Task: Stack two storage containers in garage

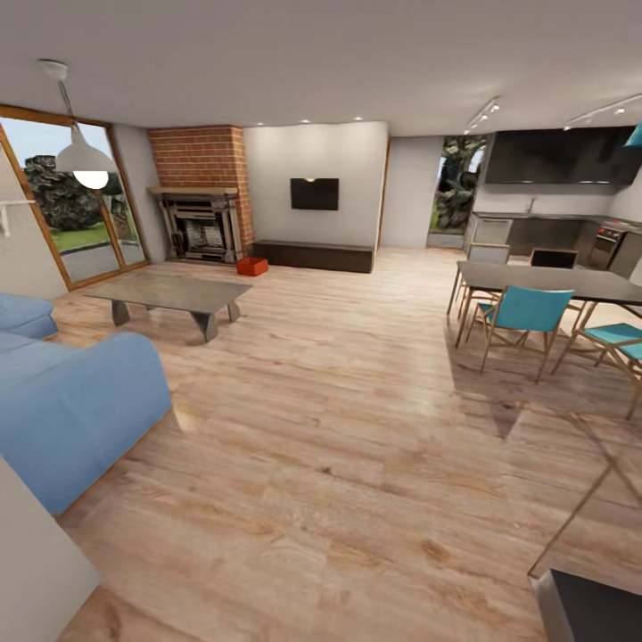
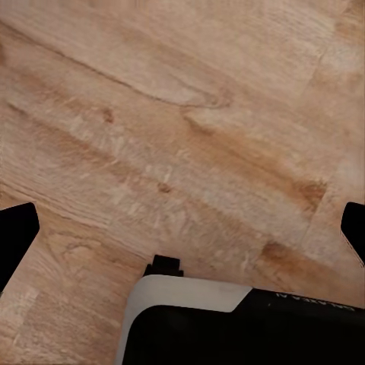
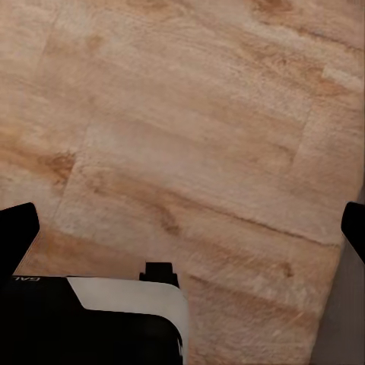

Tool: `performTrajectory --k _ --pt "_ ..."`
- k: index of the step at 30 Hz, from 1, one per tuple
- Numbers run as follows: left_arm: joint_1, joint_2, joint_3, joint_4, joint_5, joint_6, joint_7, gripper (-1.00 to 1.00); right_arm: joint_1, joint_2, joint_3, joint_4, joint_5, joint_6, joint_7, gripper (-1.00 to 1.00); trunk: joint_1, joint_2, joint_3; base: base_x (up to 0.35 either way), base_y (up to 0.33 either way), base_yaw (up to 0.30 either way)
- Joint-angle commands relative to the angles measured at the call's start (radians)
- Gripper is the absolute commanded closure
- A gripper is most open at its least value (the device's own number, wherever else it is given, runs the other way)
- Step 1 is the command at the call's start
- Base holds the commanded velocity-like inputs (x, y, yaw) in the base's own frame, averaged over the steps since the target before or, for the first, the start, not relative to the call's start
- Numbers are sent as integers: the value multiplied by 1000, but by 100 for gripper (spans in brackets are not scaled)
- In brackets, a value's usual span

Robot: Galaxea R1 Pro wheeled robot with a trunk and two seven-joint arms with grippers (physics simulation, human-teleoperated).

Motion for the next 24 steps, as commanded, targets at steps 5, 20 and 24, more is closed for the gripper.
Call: performTrajectory --k 5,20,24 --pt "-1 -1 2 1 9 -3 -1 -100 -1 0 8 1 1 -2 -6 -100 1 -1 -2 325 0 24" --pt "-1 -1 2 1 9 -4 -1 -100 -1 0 8 1 1 -2 -6 -100 1 -1 -2 326 0 1" --pt "-1 -1 2 1 9 -4 -1 -100 -1 0 8 1 1 -1 -6 -100 1 -1 -2 326 0 0"
